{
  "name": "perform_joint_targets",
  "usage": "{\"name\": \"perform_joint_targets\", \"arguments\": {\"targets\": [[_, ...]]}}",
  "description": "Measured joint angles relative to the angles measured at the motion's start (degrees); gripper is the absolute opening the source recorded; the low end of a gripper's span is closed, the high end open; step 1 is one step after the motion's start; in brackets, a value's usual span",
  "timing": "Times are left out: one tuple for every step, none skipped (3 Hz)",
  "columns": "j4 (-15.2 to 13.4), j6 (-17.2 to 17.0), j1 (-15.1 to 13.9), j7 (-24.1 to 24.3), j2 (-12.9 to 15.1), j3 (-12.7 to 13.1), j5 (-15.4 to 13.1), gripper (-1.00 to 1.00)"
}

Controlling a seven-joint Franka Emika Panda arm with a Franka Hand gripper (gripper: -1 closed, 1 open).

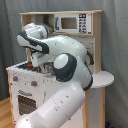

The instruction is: Play with the kitchen

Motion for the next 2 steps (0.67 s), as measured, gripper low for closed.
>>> {"name": "perform_joint_targets", "arguments": {"targets": [[-1.51,2.00,-4.78,0.00,1.02,2.50,-0.34,-1.00],[-1.64,5.81,-9.34,0.00,1.78,2.81,-1.38,-1.00]]}}
